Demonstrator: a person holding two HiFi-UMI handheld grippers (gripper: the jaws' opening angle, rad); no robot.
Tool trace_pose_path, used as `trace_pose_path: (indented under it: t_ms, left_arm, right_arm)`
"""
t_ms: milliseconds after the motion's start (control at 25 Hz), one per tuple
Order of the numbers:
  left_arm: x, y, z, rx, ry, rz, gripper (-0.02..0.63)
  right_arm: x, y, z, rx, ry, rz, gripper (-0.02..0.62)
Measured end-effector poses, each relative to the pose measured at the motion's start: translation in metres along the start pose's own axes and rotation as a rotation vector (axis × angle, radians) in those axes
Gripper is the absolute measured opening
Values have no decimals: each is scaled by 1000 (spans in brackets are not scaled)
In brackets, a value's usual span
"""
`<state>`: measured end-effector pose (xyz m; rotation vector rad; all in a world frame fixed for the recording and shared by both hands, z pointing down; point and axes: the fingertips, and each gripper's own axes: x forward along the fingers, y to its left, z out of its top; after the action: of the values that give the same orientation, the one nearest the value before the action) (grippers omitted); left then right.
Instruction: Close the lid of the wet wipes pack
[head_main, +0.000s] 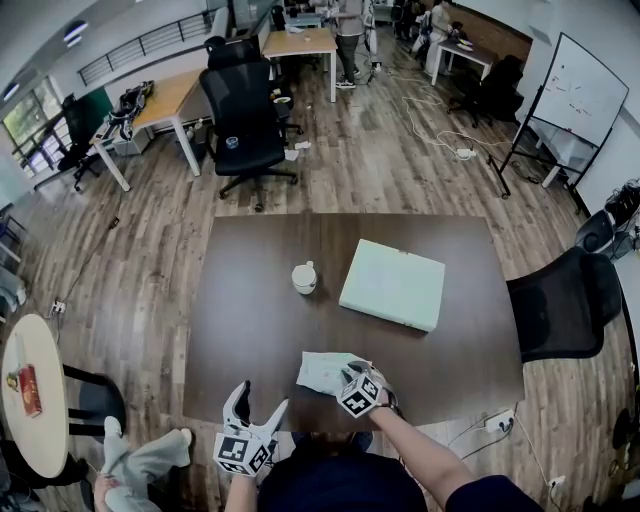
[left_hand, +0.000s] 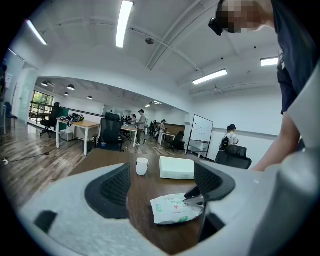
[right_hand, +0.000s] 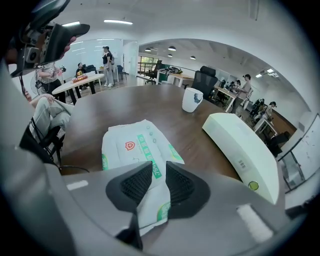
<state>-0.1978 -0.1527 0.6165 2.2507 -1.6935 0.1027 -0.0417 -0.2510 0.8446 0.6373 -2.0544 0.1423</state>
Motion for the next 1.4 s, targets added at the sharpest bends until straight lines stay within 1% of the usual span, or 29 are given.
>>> trace_pose_path:
  t_ms: [80, 240, 360, 440, 600, 760, 880, 1240, 1400]
  left_arm:
    - [0, 0, -1, 2, 3, -1, 387]
    - [1, 0, -1, -1, 7, -3, 387]
    - [0, 0, -1, -1, 6, -5, 387]
    - [1, 2, 0, -1, 6, -5, 387]
    - [5, 4, 3, -4, 14, -5, 387]
    - [7, 6, 1, -7, 18, -3, 387]
    - [7, 6, 1, -6, 17, -8, 387]
    - [9, 5, -2, -6, 13, -14, 387]
    - [8, 4, -1, -4, 8, -16, 387]
  right_arm:
    - [0, 2, 3, 3, -13, 6, 98]
    - [5, 5, 4, -13, 7, 21, 92]
    - [5, 12, 3, -42, 8, 40, 55]
    - [4, 14, 4, -44, -2, 41, 40]
    - [6, 10, 6, -14, -13, 50, 29]
    - [11, 9, 4, 30, 3, 106, 34]
    - [11, 8, 3, 68, 8, 132, 38]
    - [14, 8, 2, 121, 11, 170, 48]
    - [12, 7, 1, 124, 13, 158, 48]
